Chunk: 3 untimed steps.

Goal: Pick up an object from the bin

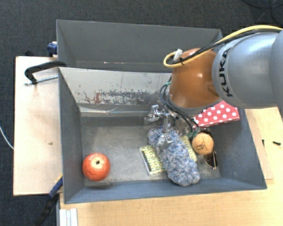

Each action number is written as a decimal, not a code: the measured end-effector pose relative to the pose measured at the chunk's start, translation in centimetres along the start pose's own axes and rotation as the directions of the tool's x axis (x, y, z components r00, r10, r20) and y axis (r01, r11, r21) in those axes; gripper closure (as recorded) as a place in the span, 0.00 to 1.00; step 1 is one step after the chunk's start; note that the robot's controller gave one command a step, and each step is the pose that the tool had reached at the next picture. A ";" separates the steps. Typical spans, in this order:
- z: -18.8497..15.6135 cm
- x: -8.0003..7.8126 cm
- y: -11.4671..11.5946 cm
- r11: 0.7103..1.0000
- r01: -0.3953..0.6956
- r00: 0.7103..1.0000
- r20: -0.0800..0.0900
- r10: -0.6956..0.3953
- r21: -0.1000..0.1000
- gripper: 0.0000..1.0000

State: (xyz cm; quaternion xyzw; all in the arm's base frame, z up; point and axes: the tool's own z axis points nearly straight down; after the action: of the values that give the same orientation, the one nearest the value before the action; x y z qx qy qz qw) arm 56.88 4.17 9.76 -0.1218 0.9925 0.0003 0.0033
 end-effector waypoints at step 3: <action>1.7 -0.7 -3.0 0.999 0.045 0.999 -0.011 -0.045 -0.002 1.00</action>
Offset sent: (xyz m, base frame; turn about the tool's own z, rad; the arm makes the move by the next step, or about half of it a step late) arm 0.0000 0.0000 0.0000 0.0000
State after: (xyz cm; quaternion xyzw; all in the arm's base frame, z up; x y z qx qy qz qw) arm 58.25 1.45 8.03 -0.1441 0.9896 0.0005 -0.0022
